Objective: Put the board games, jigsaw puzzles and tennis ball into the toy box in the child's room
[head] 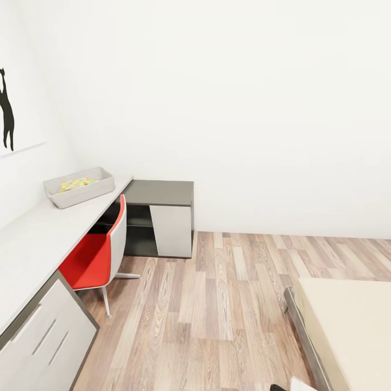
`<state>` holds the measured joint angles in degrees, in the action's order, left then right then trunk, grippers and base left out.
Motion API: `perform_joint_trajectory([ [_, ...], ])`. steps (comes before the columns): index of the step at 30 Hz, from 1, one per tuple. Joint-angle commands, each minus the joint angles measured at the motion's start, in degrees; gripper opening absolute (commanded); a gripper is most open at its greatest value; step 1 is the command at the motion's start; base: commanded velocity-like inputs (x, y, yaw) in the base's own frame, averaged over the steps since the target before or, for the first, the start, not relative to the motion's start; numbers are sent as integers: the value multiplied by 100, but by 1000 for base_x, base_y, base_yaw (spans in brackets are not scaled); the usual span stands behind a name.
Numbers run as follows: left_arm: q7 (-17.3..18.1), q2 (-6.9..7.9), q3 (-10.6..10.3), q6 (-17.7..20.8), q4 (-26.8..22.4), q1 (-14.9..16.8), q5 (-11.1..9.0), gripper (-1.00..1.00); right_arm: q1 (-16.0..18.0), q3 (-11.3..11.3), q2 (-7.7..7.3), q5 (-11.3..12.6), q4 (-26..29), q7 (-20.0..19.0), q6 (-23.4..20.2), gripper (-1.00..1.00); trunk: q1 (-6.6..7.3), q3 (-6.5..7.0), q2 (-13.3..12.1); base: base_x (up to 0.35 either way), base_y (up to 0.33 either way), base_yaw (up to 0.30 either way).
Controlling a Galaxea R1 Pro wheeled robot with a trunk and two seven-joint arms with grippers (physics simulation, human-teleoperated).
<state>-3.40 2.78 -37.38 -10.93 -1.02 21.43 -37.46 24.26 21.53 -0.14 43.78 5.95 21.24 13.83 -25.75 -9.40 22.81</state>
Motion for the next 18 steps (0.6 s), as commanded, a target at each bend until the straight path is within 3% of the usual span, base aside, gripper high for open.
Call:
perform_joint_trajectory([
  [1, -83, -2, -47, -78, 0, -105, -30, 100, -8, 49, 32, 57, 4, 20, 10, 100, -3, -11, 11, 0, 0, 0],
  [6, -167, -5, -42, -172, 12, -462, -42, 100, -337, 45, 149, 56, -68, 14, -1, 100, -3, -12, 11, 0, 0, 0],
  [11, -179, 12, -48, -162, 14, -886, -14, 100, -920, 49, 90, 41, -224, 12, 19, 100, -3, -12, 11, 0, 0, 0],
  [13, -184, 23, -49, -153, 14, -979, -15, 100, -990, 52, 85, 6, -246, 12, 1, 100, -3, -12, 11, 0, 0, 0],
  [15, -192, 36, -45, -141, 17, -1053, -23, 100, -1026, 56, 86, -107, -296, 11, -13, 100, -3, -12, 11, 0, 0, 0],
  [18, -242, 50, -43, -124, 27, -1158, -40, 100, -1051, 56, 111, -463, -394, 11, -21, 100, -3, -12, 11, 0, 0, 0],
])
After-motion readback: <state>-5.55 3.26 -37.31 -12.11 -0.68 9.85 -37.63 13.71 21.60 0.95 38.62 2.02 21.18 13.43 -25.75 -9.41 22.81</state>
